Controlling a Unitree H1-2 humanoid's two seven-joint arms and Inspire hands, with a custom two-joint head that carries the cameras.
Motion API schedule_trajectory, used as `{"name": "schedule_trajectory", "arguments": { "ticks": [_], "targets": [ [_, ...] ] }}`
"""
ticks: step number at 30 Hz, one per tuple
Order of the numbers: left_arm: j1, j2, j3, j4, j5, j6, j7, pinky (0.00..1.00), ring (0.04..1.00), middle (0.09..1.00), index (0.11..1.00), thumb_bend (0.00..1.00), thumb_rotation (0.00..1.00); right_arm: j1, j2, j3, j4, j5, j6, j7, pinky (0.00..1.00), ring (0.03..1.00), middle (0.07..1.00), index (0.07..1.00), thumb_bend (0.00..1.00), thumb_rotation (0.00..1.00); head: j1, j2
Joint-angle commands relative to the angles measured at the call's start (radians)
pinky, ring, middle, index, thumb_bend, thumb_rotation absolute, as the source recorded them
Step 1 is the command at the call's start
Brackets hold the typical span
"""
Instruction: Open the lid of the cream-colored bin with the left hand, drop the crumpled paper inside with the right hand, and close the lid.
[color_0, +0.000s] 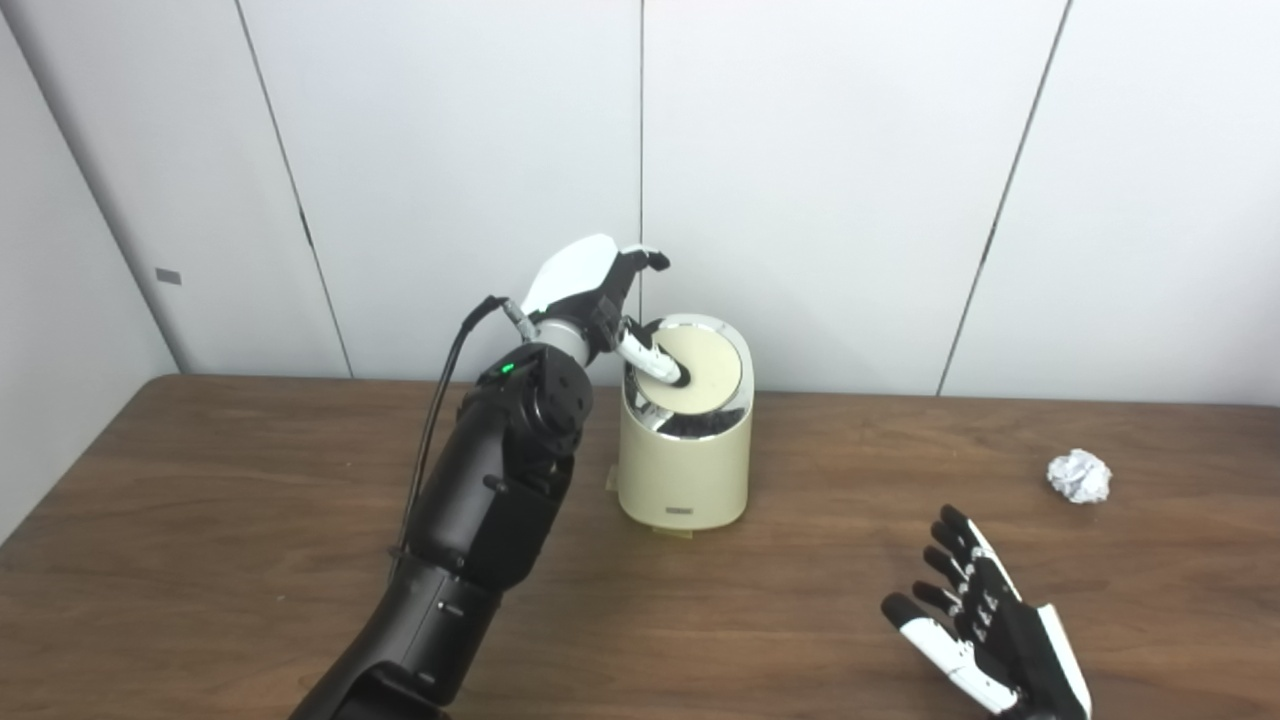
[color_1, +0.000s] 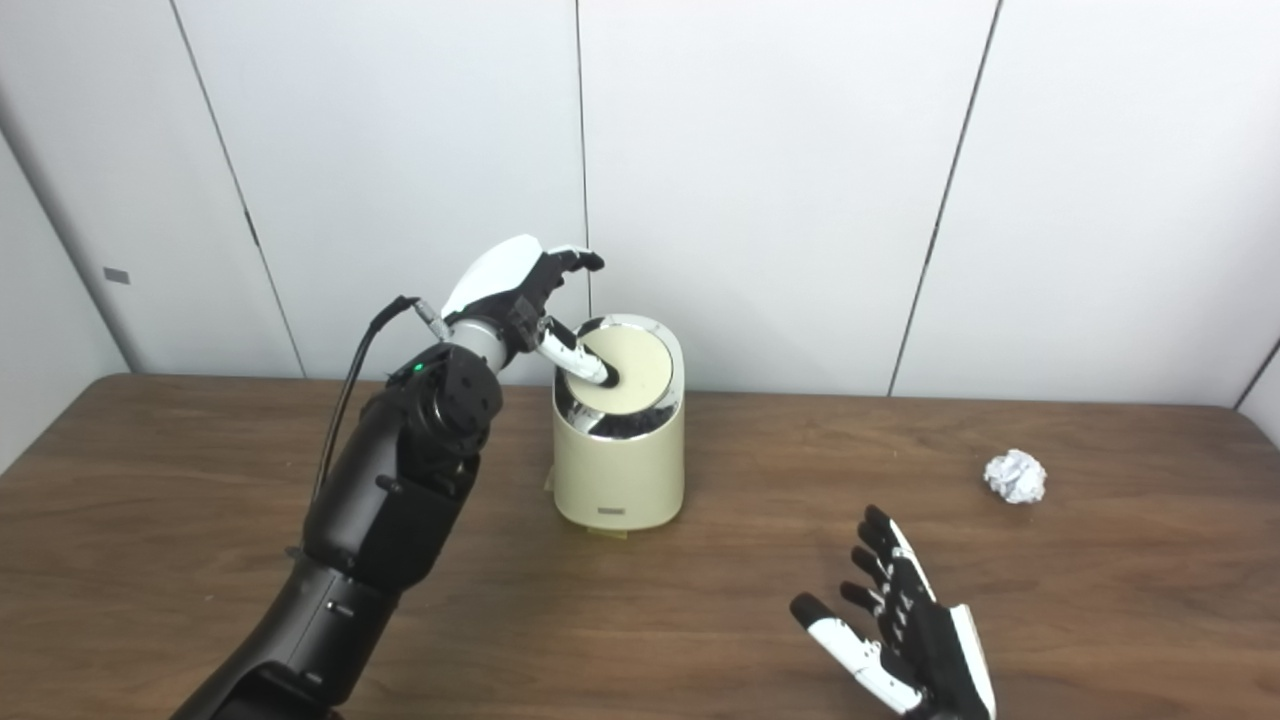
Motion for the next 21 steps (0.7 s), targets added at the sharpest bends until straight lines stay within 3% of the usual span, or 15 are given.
{"name": "schedule_trajectory", "arguments": {
  "ticks": [1,4,11,16,21],
  "targets": [
    [-0.077,0.007,-0.015,-0.012,0.035,0.004,0.003,0.65,0.812,0.875,0.884,0.88,0.01,-0.003,-0.004,0.004,-0.05,0.0,-0.014,0.005,0.81,0.906,0.933,0.927,0.83,0.48,0.001,0.002],
    [-0.083,0.026,-0.079,0.006,0.07,0.002,0.008,0.64,0.801,0.867,0.889,0.89,0.0,0.0,0.001,0.003,-0.065,0.009,0.0,0.007,0.81,0.907,0.933,0.926,0.84,0.48,0.001,0.006],
    [-0.072,0.055,-0.231,0.04,0.138,-0.033,0.057,0.78,0.838,0.87,0.881,0.93,0.0,0.005,0.015,0.001,-0.092,0.033,0.028,0.002,0.85,0.916,0.933,0.921,0.86,0.47,-0.007,0.014],
    [-0.059,0.073,-0.331,0.055,0.2,-0.069,0.074,0.81,0.872,0.889,0.892,0.95,0.0,0.009,0.023,0.006,-0.109,0.041,0.04,0.001,0.84,0.922,0.936,0.924,0.87,0.47,-0.019,0.022],
    [-0.05,0.075,-0.373,0.063,0.226,-0.088,0.07,0.83,0.899,0.905,0.896,0.98,0.0,0.01,0.027,0.007,-0.121,0.037,0.052,-0.008,0.87,0.928,0.942,0.924,0.87,0.47,-0.02,0.031]
  ]
}}
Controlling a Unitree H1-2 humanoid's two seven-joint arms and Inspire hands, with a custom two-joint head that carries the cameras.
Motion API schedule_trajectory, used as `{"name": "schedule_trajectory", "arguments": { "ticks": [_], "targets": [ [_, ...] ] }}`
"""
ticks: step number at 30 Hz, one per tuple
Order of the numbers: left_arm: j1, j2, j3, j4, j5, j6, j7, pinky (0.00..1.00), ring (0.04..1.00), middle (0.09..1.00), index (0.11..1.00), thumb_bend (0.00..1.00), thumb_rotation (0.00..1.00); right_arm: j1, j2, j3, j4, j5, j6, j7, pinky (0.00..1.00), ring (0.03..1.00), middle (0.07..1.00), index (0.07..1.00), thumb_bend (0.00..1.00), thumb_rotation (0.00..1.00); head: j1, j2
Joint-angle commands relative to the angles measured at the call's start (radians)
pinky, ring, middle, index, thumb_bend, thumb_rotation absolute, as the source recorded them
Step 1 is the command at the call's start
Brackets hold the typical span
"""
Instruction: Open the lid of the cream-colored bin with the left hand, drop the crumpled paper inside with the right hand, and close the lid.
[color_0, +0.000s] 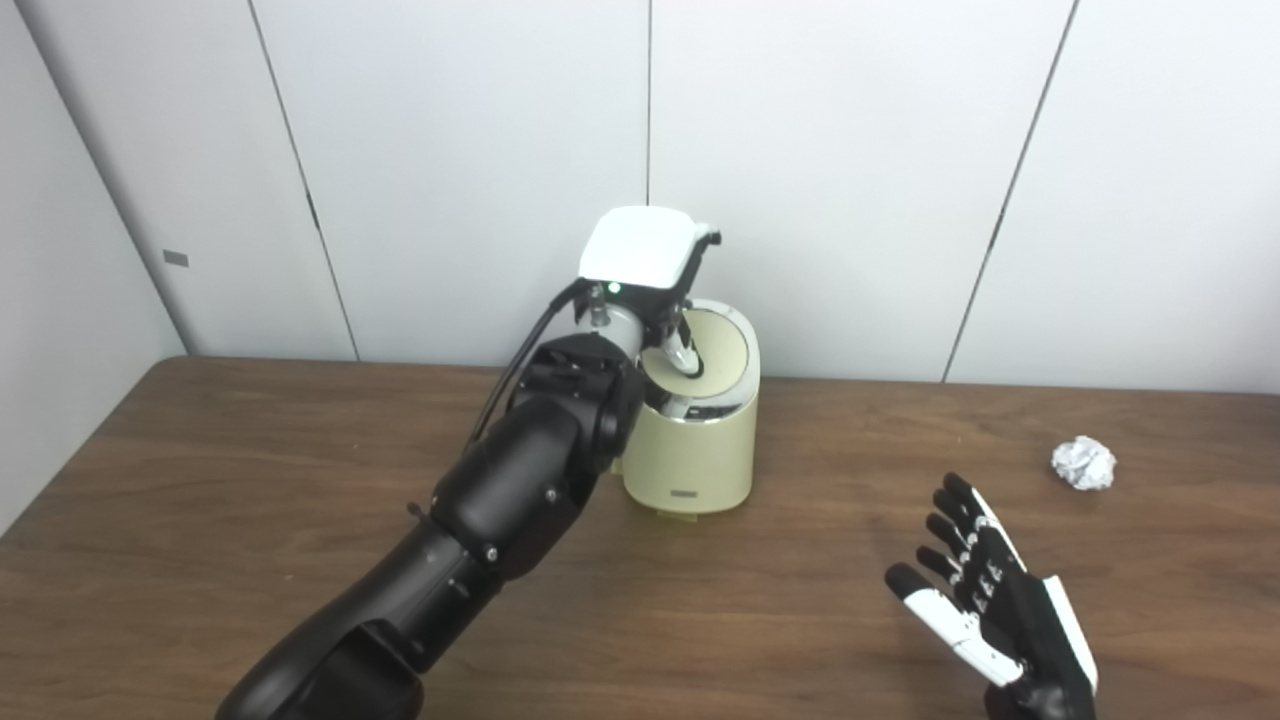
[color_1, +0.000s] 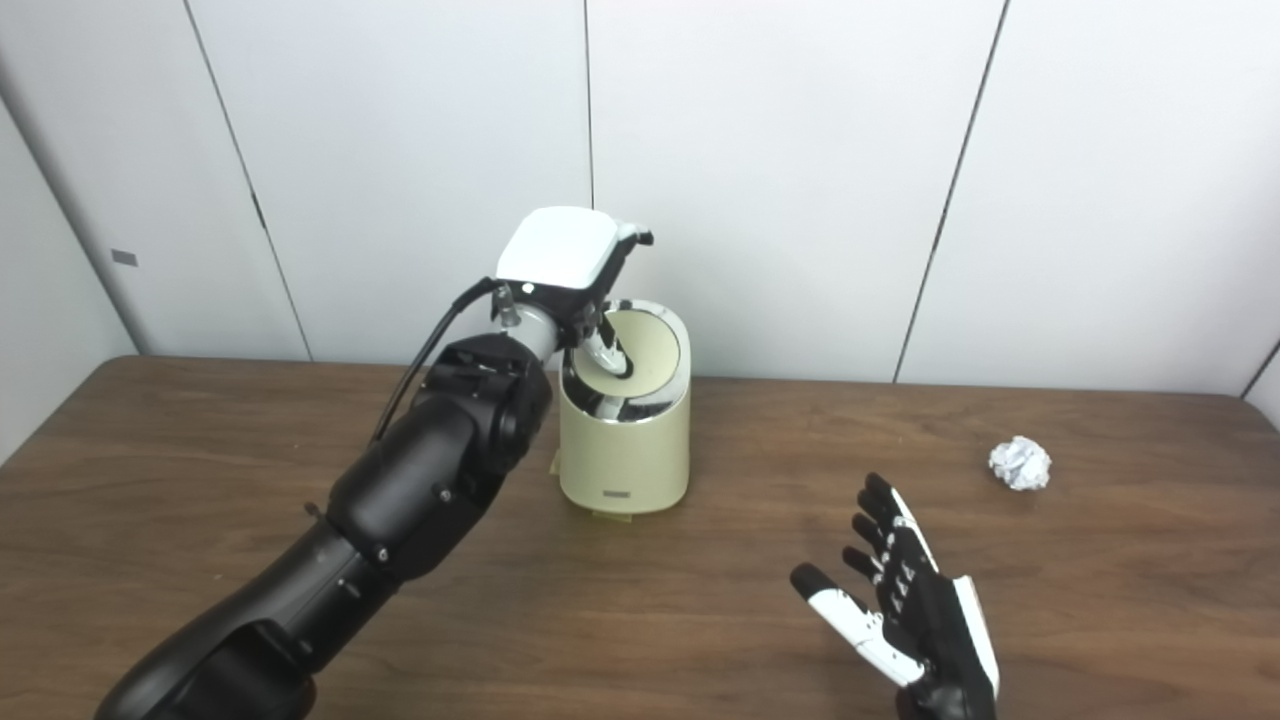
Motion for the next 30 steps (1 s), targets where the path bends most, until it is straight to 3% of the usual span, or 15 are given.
{"name": "schedule_trajectory", "arguments": {
  "ticks": [1,6,11,16,22,24,28,30],
  "targets": [
    [0.009,0.001,-0.024,0.034,0.001,-0.021,-0.032,0.83,0.9,0.904,0.895,0.99,0.0,0.005,0.016,0.002,-0.045,0.001,-0.008,-0.006,0.87,0.929,0.944,0.924,0.87,0.47,0.001,0.002],
    [0.011,0.005,0.01,-0.007,-0.039,-0.007,-0.063,0.82,0.896,0.91,0.901,0.96,0.0,0.005,0.013,-0.003,-0.05,0.011,0.004,-0.003,0.89,0.93,0.946,0.929,0.87,0.47,0.003,0.002],
    [0.001,-0.003,0.089,-0.06,-0.105,0.044,-0.121,0.8,0.863,0.893,0.888,0.92,0.0,-0.003,0.01,-0.014,-0.034,0.016,0.004,-0.007,0.89,0.925,0.943,0.925,0.89,0.48,0.004,-0.006],
    [-0.012,-0.023,0.265,-0.134,-0.171,0.073,-0.248,0.7,0.842,0.893,0.844,0.91,0.0,-0.011,0.009,-0.032,-0.015,0.057,0.001,-0.003,0.92,0.937,0.949,0.928,0.89,0.46,0.002,-0.013],
    [-0.005,-0.002,0.387,-0.225,-0.2,0.073,-0.351,0.73,0.872,0.889,0.846,0.89,0.0,-0.023,0.002,-0.043,0.006,0.097,-0.012,0.008,0.94,0.943,0.949,0.931,0.86,0.44,0.005,-0.024],
    [0.024,-0.006,0.427,-0.259,-0.235,0.072,-0.319,0.68,0.836,0.869,0.844,0.88,0.0,-0.028,-0.001,-0.045,0.013,0.102,-0.013,0.008,0.94,0.944,0.946,0.927,0.87,0.44,0.007,-0.027],
    [0.158,-0.048,0.489,-0.285,-0.322,-0.043,-0.03,0.64,0.76,0.807,0.804,0.78,0.15,-0.039,-0.01,-0.047,0.022,0.106,-0.013,0.011,0.94,0.947,0.946,0.923,0.86,0.45,0.012,-0.035],
    [0.221,-0.071,0.514,-0.291,-0.373,-0.099,0.077,0.63,0.749,0.802,0.808,0.7,0.23,-0.044,-0.013,-0.049,0.025,0.109,-0.012,0.012,0.93,0.947,0.946,0.923,0.86,0.45,0.01,-0.035]
  ]
}}
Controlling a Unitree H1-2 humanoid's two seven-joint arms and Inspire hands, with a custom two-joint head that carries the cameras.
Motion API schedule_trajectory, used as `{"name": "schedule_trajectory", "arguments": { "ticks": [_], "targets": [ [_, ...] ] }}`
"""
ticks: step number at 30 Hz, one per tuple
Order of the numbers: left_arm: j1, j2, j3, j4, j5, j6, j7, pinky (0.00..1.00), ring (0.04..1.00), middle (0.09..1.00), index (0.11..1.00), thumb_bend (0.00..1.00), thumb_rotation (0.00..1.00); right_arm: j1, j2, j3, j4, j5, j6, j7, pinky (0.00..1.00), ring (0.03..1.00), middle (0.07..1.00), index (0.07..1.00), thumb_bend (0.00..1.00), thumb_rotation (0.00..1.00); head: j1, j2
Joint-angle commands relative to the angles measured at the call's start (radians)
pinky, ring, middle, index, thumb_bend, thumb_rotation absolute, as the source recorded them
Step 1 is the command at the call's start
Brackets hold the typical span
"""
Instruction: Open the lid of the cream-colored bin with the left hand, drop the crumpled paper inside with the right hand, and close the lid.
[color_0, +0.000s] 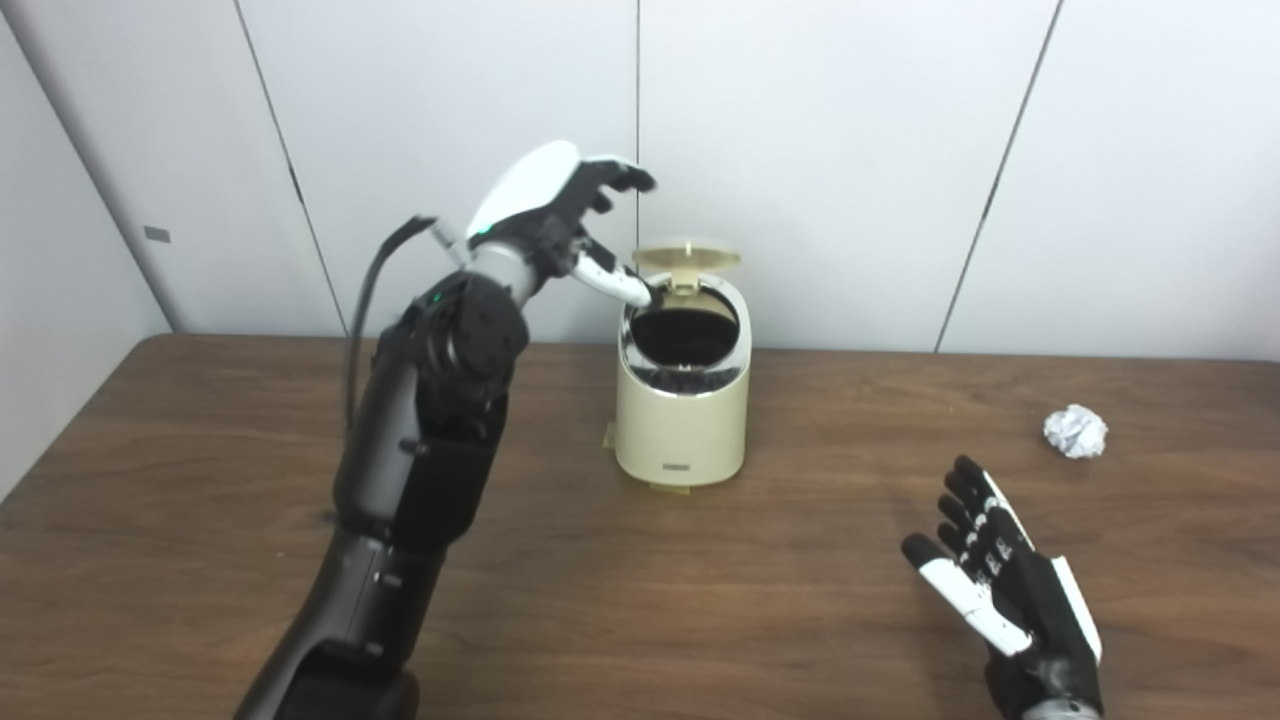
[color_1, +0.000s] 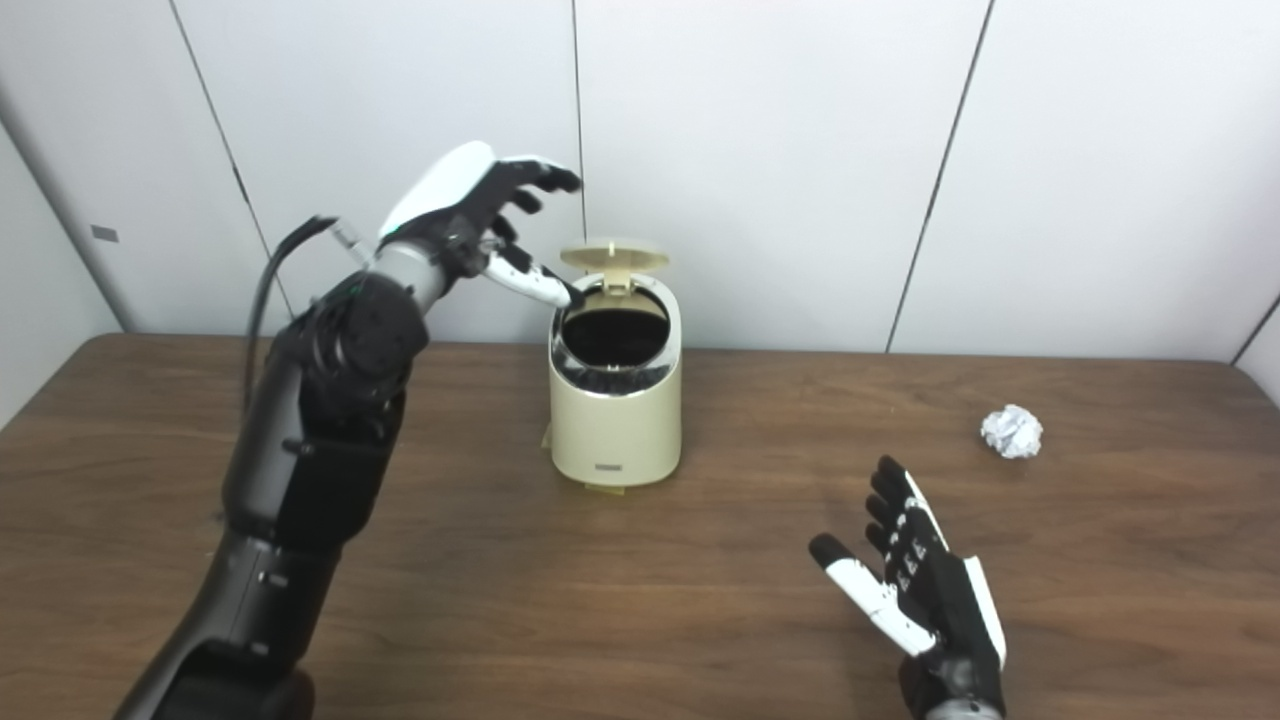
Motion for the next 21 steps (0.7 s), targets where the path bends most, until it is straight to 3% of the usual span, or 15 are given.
{"name": "schedule_trajectory", "arguments": {
  "ticks": [1,5,10,11,12,13,15,18,21],
  "targets": [
    [0.034,-0.031,0.028,-0.027,-0.07,-0.083,0.135,0.64,0.753,0.803,0.81,0.67,0.23,-0.032,-0.011,-0.007,-0.013,0.014,-0.027,0.011,0.91,0.942,0.944,0.922,0.85,0.45,0.0,0.0],
    [0.129,-0.039,0.056,-0.048,-0.17,-0.145,0.221,0.72,0.78,0.813,0.816,0.58,0.19,-0.037,-0.023,-0.009,-0.006,0.012,-0.031,0.015,0.87,0.94,0.945,0.926,0.84,0.44,-0.003,-0.002],
    [0.236,-0.047,0.073,-0.109,-0.283,-0.122,0.217,0.71,0.781,0.819,0.818,0.53,0.15,-0.048,-0.028,-0.027,-0.003,0.056,-0.021,0.02,0.97,0.952,0.942,0.926,0.84,0.43,-0.008,-0.003],
    [0.269,-0.053,0.077,-0.128,-0.314,-0.124,0.212,0.71,0.79,0.826,0.833,0.5,0.22,-0.051,-0.028,-0.032,-0.005,0.077,-0.017,0.026,0.95,0.962,0.953,0.931,0.84,0.41,-0.008,-0.002],
    [0.291,-0.056,0.078,-0.141,-0.337,-0.125,0.21,0.72,0.795,0.829,0.85,0.5,0.35,-0.053,-0.029,-0.036,-0.006,0.092,-0.015,0.03,0.92,0.968,0.963,0.936,0.84,0.4,-0.009,-0.003],
    [0.323,-0.066,0.084,-0.158,-0.374,-0.123,0.209,0.72,0.797,0.829,0.855,0.5,0.39,-0.056,-0.032,-0.04,-0.008,0.109,-0.014,0.037,0.91,0.97,0.967,0.937,0.84,0.4,-0.012,0.0],
    [0.362,-0.081,0.09,-0.181,-0.426,-0.108,0.209,0.77,0.815,0.843,0.886,0.55,0.57,-0.062,-0.038,-0.044,-0.011,0.127,-0.01,0.044,0.89,0.981,0.981,0.946,0.85,0.4,-0.014,0.001],
    [0.424,-0.097,0.095,-0.218,-0.488,-0.101,0.21,0.8,0.833,0.871,0.928,0.57,0.77,-0.081,-0.054,-0.046,-0.006,0.108,-0.014,0.036,0.87,0.967,0.972,0.943,0.87,0.42,-0.018,0.005],
    [0.467,-0.104,0.093,-0.243,-0.52,-0.094,0.215,0.84,0.86,0.898,0.955,0.58,0.9,-0.114,-0.082,-0.059,0.009,0.109,-0.004,0.04,0.87,0.968,0.972,0.938,0.86,0.38,-0.023,0.004]
  ]
}}
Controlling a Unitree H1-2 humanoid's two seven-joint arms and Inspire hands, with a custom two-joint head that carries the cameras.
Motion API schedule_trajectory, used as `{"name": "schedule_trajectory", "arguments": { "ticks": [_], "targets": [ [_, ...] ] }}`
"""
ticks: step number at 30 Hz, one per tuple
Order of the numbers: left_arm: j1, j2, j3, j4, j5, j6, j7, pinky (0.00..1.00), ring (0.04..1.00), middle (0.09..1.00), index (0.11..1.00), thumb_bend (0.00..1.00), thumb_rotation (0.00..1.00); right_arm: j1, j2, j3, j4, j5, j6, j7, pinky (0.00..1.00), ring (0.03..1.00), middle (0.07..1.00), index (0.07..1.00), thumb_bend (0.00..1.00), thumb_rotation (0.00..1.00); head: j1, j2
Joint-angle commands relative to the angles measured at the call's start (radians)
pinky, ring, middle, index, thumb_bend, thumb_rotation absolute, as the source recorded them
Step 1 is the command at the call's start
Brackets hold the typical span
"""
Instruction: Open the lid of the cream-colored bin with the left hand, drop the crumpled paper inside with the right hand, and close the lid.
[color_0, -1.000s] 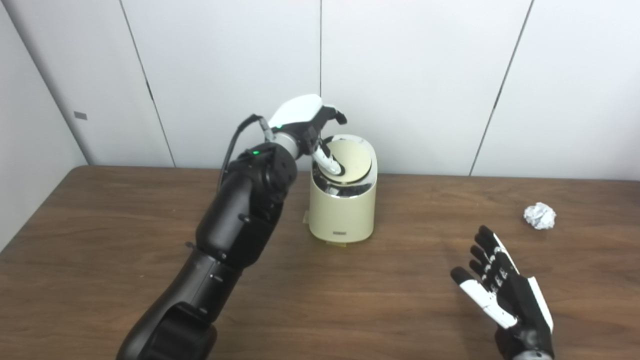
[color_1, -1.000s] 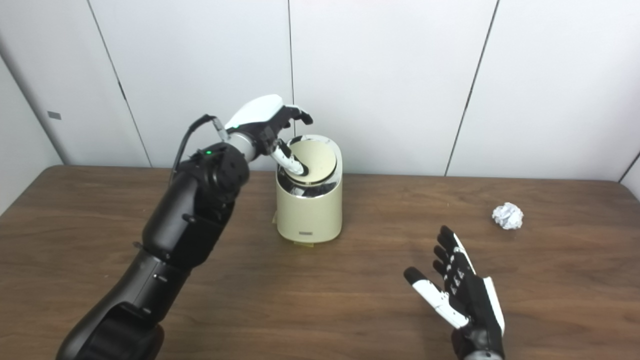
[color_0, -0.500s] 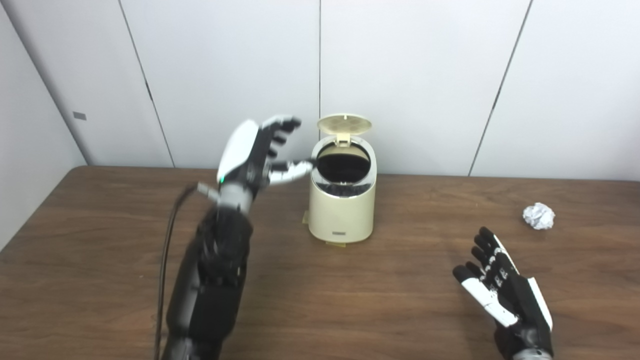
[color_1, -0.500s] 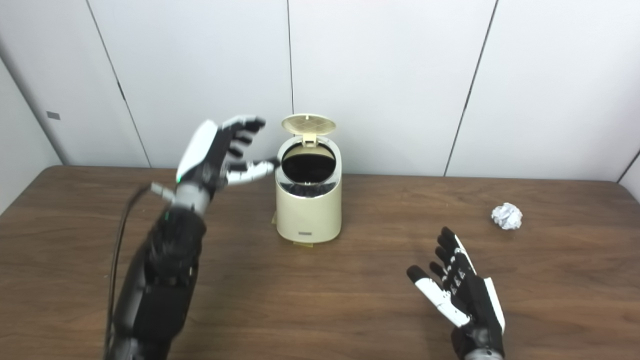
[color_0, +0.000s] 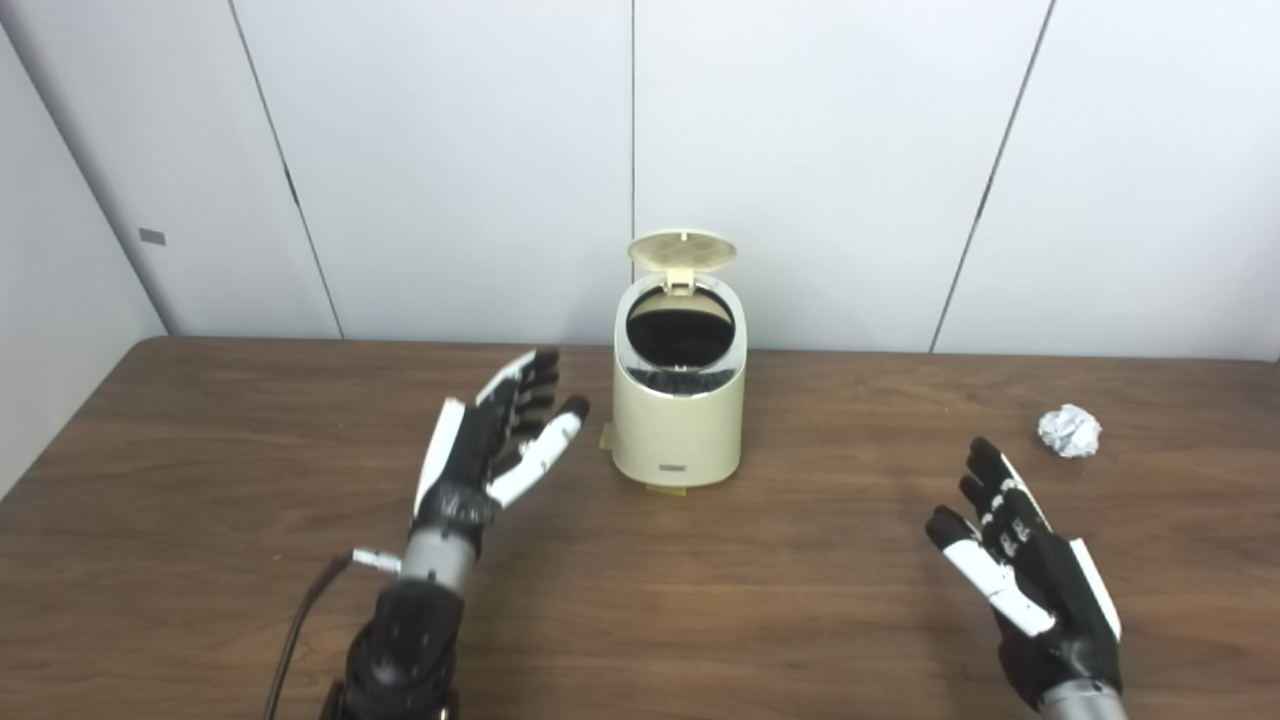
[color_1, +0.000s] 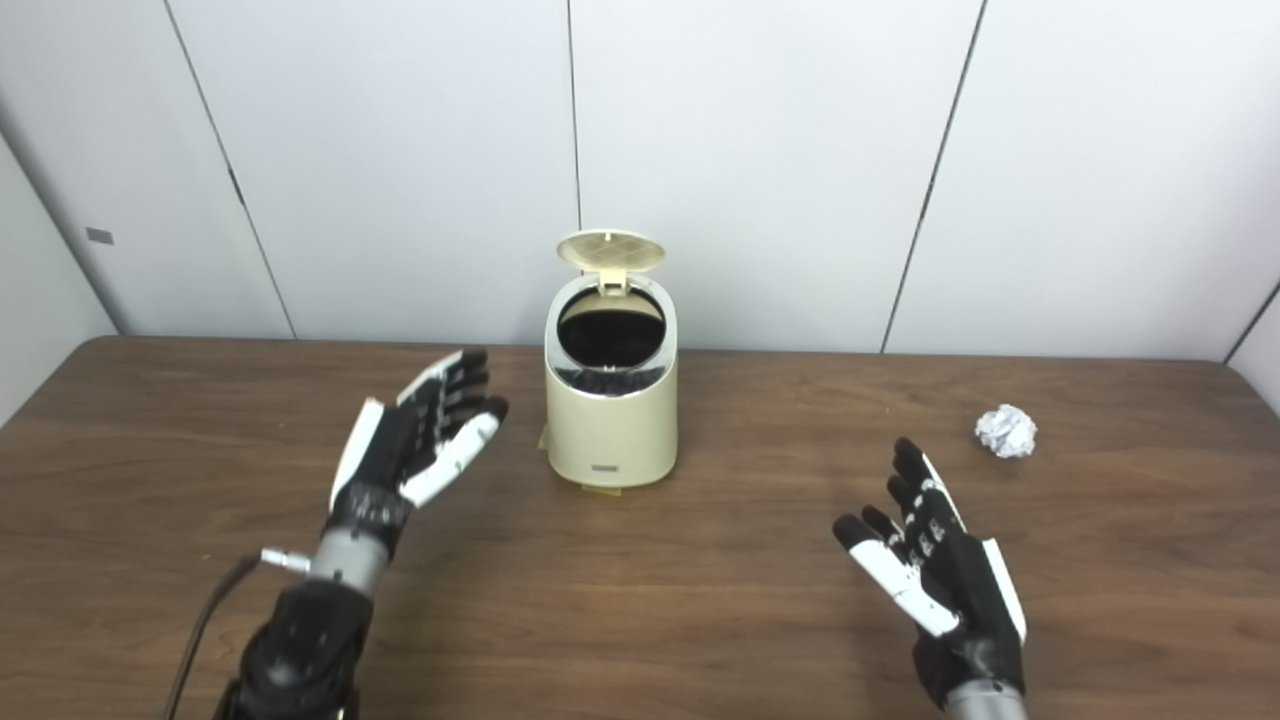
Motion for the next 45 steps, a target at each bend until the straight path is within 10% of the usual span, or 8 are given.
{"name": "schedule_trajectory", "arguments": {
  "ticks": [1,10,15,29,45],
  "targets": [
    [-0.036,-0.004,0.005,-0.048,-0.03,-0.014,0.024,0.85,0.868,0.906,0.963,0.59,0.92,-0.066,-0.044,-0.01,-0.001,-0.024,-0.02,0.008,0.87,0.96,0.967,0.935,0.85,0.38,-0.005,-0.004],
    [0.009,0.003,-0.003,-0.058,-0.085,0.049,0.031,0.97,0.924,0.943,0.983,0.58,0.99,-0.173,-0.172,-0.047,0.162,-0.139,-0.083,-0.012,0.97,0.967,0.966,0.944,0.83,0.35,-0.044,-0.014],
    [0.029,0.014,0.021,-0.064,-0.151,0.062,0.028,0.99,0.966,0.975,0.998,0.53,0.96,-0.236,-0.246,-0.049,0.133,-0.214,-0.055,-0.011,0.87,0.936,0.944,0.917,0.85,0.31,-0.135,-0.019],
    [0.06,0.101,0.05,-0.055,-0.186,0.044,0.034,1.0,0.965,0.974,1.0,0.53,0.91,-0.341,-0.358,-0.012,-0.008,-0.517,0.2,-0.027,0.83,0.896,0.916,0.887,0.85,0.28,-0.398,-0.02],
    [0.056,0.144,0.031,-0.132,-0.208,0.124,0.015,1.0,0.977,0.989,1.0,0.46,0.9,-0.427,-0.44,0.0,0.255,-0.649,0.167,0.064,0.83,0.9,0.892,0.87,0.89,0.15,-0.397,0.015]
  ]
}}
